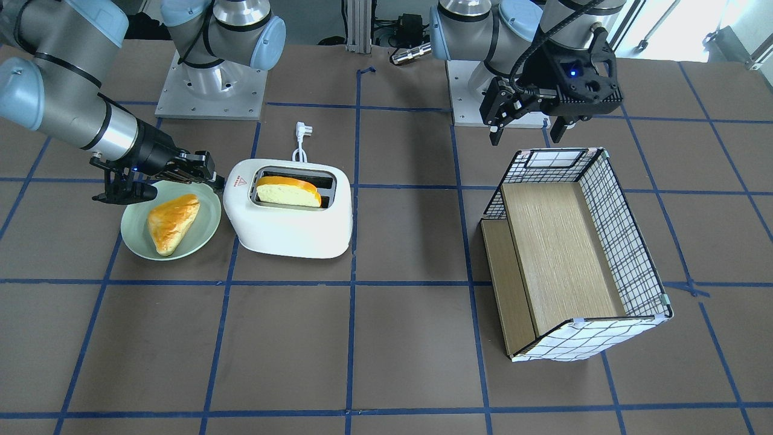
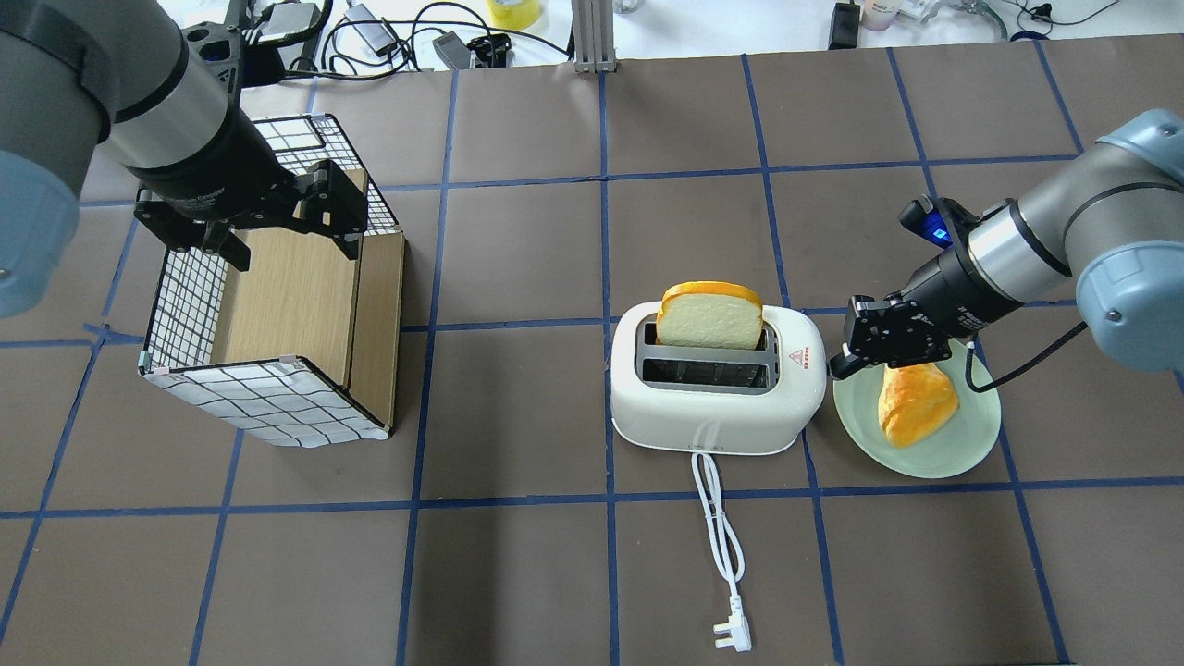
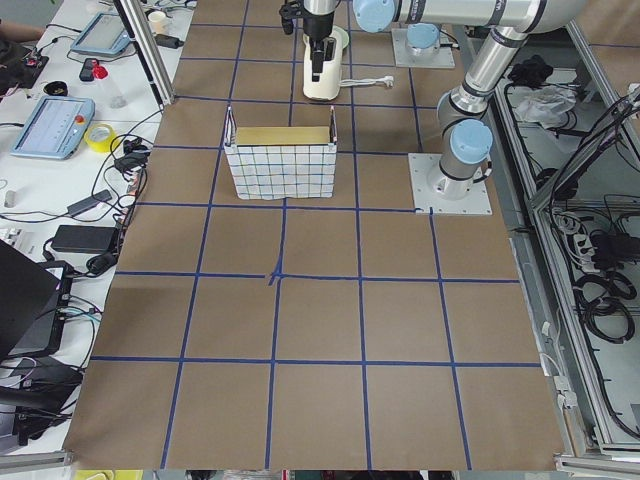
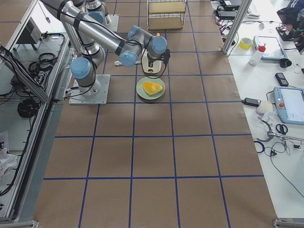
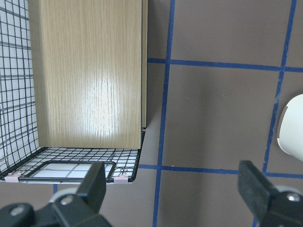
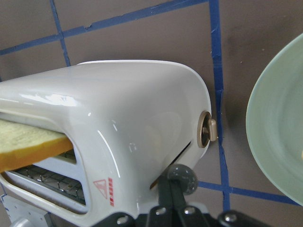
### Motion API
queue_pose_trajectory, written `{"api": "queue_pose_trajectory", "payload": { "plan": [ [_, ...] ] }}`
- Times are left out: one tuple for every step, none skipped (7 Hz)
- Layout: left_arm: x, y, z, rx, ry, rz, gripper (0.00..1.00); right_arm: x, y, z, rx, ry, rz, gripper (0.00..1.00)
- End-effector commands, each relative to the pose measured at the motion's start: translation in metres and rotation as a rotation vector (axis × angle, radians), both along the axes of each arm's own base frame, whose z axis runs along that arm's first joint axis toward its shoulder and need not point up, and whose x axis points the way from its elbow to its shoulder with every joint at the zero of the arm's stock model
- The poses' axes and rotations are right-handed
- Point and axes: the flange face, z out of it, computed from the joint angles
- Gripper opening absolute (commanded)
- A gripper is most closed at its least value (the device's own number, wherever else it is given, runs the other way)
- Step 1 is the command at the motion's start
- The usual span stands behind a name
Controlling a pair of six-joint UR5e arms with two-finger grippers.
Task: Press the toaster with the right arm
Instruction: 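Press the toaster lever down with the right gripper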
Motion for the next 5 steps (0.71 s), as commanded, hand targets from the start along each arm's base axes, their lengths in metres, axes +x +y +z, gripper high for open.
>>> {"api": "queue_pose_trajectory", "payload": {
  "plan": [
    [0.0, 0.0, 0.0, 0.0, 0.0, 0.0, 1.0, 0.0, -0.001, -0.003, 0.001, 0.0, 0.0, 0.0],
    [0.0, 0.0, 0.0, 0.0, 0.0, 0.0, 1.0, -0.001, -0.001, -0.004, 0.004, -0.001, -0.002, 0.0],
    [0.0, 0.0, 0.0, 0.0, 0.0, 0.0, 1.0, -0.002, -0.003, -0.009, 0.015, -0.005, 0.0, 0.0],
    [0.0, 0.0, 0.0, 0.0, 0.0, 0.0, 1.0, -0.003, -0.005, -0.015, 0.017, -0.007, 0.001, 0.0],
    [0.0, 0.0, 0.0, 0.0, 0.0, 0.0, 1.0, -0.003, -0.006, -0.02, 0.025, -0.003, 0.002, 0.0]
  ]
}}
